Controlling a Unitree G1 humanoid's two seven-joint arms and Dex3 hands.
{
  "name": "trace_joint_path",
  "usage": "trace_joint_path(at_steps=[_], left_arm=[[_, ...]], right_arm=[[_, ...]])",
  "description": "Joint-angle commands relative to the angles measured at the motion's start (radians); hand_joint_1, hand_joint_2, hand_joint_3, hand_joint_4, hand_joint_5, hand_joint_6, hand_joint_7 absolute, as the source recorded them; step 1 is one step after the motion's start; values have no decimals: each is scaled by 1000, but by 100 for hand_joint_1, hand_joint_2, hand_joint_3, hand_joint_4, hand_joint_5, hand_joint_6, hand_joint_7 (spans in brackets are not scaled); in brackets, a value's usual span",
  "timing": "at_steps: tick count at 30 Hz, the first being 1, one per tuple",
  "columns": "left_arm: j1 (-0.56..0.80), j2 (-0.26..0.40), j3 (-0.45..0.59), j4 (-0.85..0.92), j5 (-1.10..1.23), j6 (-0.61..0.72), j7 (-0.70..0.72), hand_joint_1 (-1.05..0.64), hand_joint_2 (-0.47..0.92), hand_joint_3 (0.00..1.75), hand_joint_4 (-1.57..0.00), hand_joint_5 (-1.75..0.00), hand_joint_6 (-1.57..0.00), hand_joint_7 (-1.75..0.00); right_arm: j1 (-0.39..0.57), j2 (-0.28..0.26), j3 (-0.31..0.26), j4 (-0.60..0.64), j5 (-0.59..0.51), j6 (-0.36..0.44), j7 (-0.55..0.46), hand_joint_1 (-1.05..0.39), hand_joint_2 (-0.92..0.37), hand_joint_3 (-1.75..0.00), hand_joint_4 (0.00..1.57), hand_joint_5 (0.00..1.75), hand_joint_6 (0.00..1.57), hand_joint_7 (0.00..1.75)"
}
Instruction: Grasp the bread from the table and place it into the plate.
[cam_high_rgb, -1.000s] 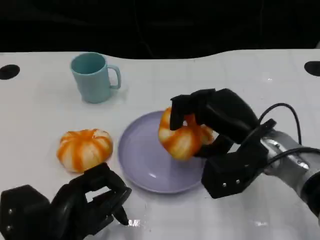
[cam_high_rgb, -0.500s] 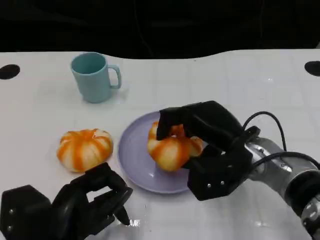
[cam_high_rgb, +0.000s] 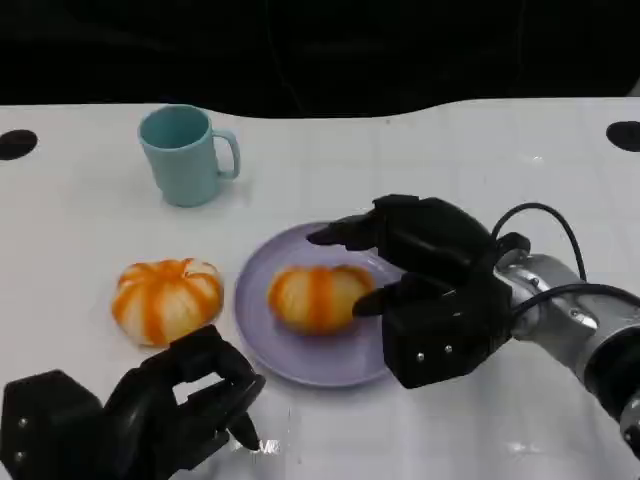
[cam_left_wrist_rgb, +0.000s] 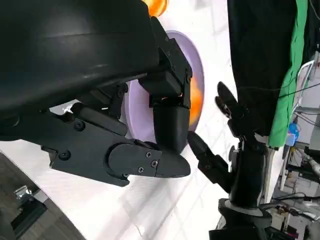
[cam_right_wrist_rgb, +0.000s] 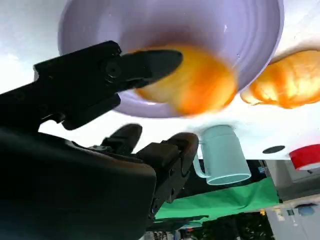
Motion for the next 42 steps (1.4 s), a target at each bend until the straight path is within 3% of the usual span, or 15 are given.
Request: trace_joint_path(at_steps=[1, 13, 25, 29, 33, 39, 42], left_arm=[[2, 8, 6, -9, 3, 6, 11, -55, 92, 24, -73, -175, -68, -151], [1, 8, 4, -3, 9, -8, 8, -55, 92, 24, -74, -175, -68, -152], [-7, 3, 1, 6, 12, -10, 11, -55, 92, 25, -74, -175, -68, -152], [-10, 1, -1, 7, 19, -9, 15, -55, 92, 25, -73, -175, -68, -152], [-10, -2, -2, 1, 16, -3, 15, -54, 92, 25, -73, -175, -68, -152], [-12, -2, -7, -2, 22, 2, 24, -55, 92, 25, -72, -175, -67, -153], [-13, -5, -7, -2, 18, 5, 23, -54, 92, 25, -72, -175, -66, -153]], right_arm=[[12, -33, -9, -61, 21, 20, 52, -74, -92, -30, 0, 41, 28, 0], [110, -97, -61, -263, 95, 71, 185, -71, -92, -27, 6, 42, 29, 1], [299, -176, -163, -459, 202, 14, 177, -55, -92, -12, 34, 52, 51, 9], [374, -209, -210, -537, 257, -2, 201, -39, -90, -5, 52, 64, 68, 15], [453, -250, -250, -634, 302, 0, 240, -26, -87, -2, 60, 82, 80, 18], [553, -312, -293, -728, 359, -18, 305, -17, -87, -3, 74, 96, 103, 28], [587, -332, -308, -747, 387, -20, 334, -16, -86, -5, 81, 113, 111, 33]])
